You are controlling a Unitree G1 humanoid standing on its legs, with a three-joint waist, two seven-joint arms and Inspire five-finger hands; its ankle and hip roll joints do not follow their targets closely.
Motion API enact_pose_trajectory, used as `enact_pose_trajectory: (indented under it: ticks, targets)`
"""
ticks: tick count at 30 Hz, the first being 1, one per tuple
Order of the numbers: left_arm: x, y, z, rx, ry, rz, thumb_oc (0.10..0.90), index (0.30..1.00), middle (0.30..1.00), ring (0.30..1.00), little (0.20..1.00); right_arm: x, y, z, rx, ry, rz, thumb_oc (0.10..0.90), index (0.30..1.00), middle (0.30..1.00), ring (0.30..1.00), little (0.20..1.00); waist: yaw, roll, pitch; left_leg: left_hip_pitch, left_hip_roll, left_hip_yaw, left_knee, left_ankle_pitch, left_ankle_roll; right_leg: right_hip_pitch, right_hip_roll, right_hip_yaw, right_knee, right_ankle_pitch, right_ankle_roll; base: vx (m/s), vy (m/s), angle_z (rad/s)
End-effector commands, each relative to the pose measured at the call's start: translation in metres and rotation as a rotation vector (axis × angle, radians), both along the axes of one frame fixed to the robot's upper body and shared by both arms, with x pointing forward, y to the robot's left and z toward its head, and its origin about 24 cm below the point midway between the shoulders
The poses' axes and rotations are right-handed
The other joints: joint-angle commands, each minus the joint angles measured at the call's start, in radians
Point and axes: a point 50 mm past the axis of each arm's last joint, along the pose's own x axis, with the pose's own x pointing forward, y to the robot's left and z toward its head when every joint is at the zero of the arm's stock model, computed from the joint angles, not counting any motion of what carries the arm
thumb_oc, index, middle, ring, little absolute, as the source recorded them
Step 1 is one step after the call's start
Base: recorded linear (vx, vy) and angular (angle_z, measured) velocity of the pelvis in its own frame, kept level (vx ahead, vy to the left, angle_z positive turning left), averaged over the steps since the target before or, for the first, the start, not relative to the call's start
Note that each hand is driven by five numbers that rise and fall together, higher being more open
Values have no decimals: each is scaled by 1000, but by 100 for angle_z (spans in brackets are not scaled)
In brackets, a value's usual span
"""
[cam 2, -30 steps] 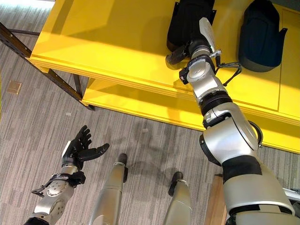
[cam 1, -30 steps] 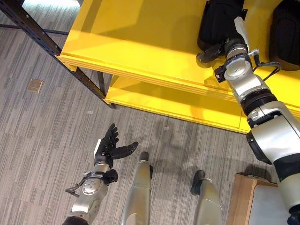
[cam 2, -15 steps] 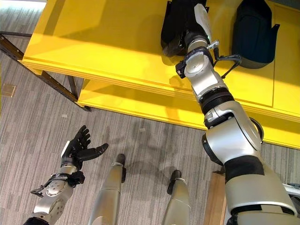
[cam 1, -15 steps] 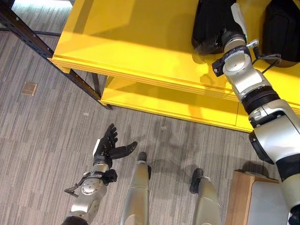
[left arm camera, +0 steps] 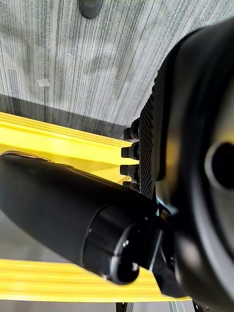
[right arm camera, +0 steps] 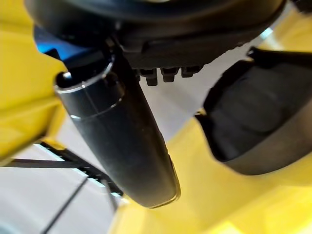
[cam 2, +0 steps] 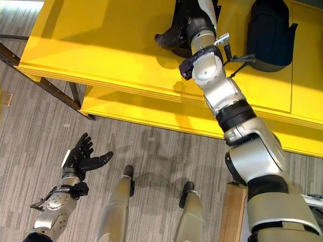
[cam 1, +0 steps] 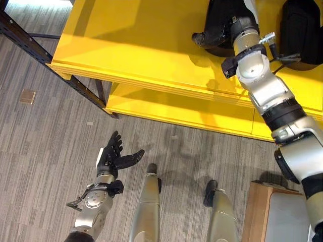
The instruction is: Move parts from the plastic box to the shelf.
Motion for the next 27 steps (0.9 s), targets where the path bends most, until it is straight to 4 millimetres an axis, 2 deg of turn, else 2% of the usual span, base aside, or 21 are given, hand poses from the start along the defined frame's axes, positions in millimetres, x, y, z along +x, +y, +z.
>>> enact_pose_trajectory:
  ticks: [1, 4, 6, 7, 8, 12, 13, 16, 18, 22, 24, 25, 27]
  targets:
    - [7, 10, 32, 40, -169, 24, 900, 1000, 1000, 1000, 1000, -35, -15, 52, 147, -266, 118, 900, 1000, 1000, 1000, 1000, 0, -17, -43, 32, 51, -34, 2, -69, -4, 57, 16, 74, -65, 17, -26, 0, 0, 0]
    - [6, 8, 31, 37, -167, 27, 900, 1000, 1000, 1000, 1000, -49, -23, 33, 202, -279, 201, 900, 1000, 1000, 1000, 1000, -16, -23, -45, 37, 53, -32, 0, -70, -3, 60, 15, 78, -65, 16, -27, 0, 0, 0]
    - [4, 6, 29, 31, -165, 38, 900, 1000, 1000, 1000, 1000, -70, -44, -2, 267, -272, 260, 900, 1000, 1000, 1000, 1000, -39, -27, -48, 50, 60, -30, -9, -67, -3, 70, 17, 76, -71, 15, -27, 0, 0, 0]
    - [3, 6, 29, 33, -163, 36, 900, 1000, 1000, 1000, 1000, -70, -45, -3, 269, -270, 257, 900, 1000, 1000, 1000, 1000, -36, -28, -49, 50, 60, -30, -10, -66, -3, 70, 17, 76, -71, 15, -27, -4, -28, -4]
    - [1, 5, 28, 31, -163, 33, 900, 1000, 1000, 1000, 1000, -80, -57, -25, 295, -252, 253, 900, 1000, 1000, 1000, 1000, -49, -28, -52, 59, 63, -30, -20, -62, -4, 79, 18, 74, -81, 18, -25, 0, -27, -8]
    - [-5, 5, 21, 30, -140, 42, 900, 1000, 1000, 1000, 1000, -103, -75, -67, 343, -197, 245, 900, 1000, 1000, 1000, 1000, -68, -32, -68, 86, 68, -25, -52, -52, -5, 104, 20, 73, -116, 29, -16, 5, -26, -6]
    - [-5, 5, 21, 31, -138, 40, 900, 1000, 1000, 1000, 1000, -103, -75, -67, 344, -195, 244, 900, 1000, 1000, 1000, 1000, -67, -32, -69, 87, 68, -25, -54, -51, -5, 105, 20, 73, -117, 30, -16, 13, -16, -7]
    - [-9, 6, 16, 43, -121, 46, 900, 1000, 1000, 1000, 1000, -120, -85, -101, 357, -126, 203, 900, 1000, 1000, 1000, 1000, -91, -33, -81, 138, 74, -11, -110, -31, -9, 148, 23, 71, -176, 54, -6, 26, -21, -7]
    - [-11, 7, 16, 47, -119, 49, 900, 1000, 1000, 1000, 1000, -125, -87, -107, 352, -113, 190, 900, 1000, 1000, 1000, 1000, -97, -34, -85, 153, 75, -9, -127, -25, -10, 164, 23, 69, -195, 61, -4, 0, 0, 0]
    - [-15, 8, 11, 48, -110, 59, 900, 1000, 1000, 1000, 1000, -141, -94, -132, 316, -48, 135, 900, 1000, 1000, 1000, 1000, -128, -34, -109, 235, 73, 15, -245, 25, -17, 238, 20, 57, -302, 104, 8, 66, -2, -3]
    - [-19, 10, 6, 52, -96, 72, 900, 1000, 1000, 1000, 1000, -156, -102, -160, 339, 51, 98, 900, 1000, 1000, 1000, 1000, -156, -29, -139, 326, 81, 35, -378, 84, -34, 308, 15, 43, -407, 143, 17, 124, 6, 1]
    - [-20, 10, 6, 53, -95, 72, 900, 1000, 1000, 1000, 1000, -156, -102, -160, 340, 52, 97, 900, 1000, 1000, 1000, 1000, -156, -29, -139, 332, 81, 36, -387, 88, -34, 313, 15, 41, -412, 146, 17, 73, -4, -1]
    - [-22, 9, 3, 48, -88, 75, 900, 1000, 1000, 1000, 1000, -160, -102, -184, 409, 143, 90, 900, 1000, 1000, 1000, 1000, -164, -28, -156, 385, 92, 49, -464, 119, -41, 350, 16, 30, -467, 167, 22, 67, -3, 0]
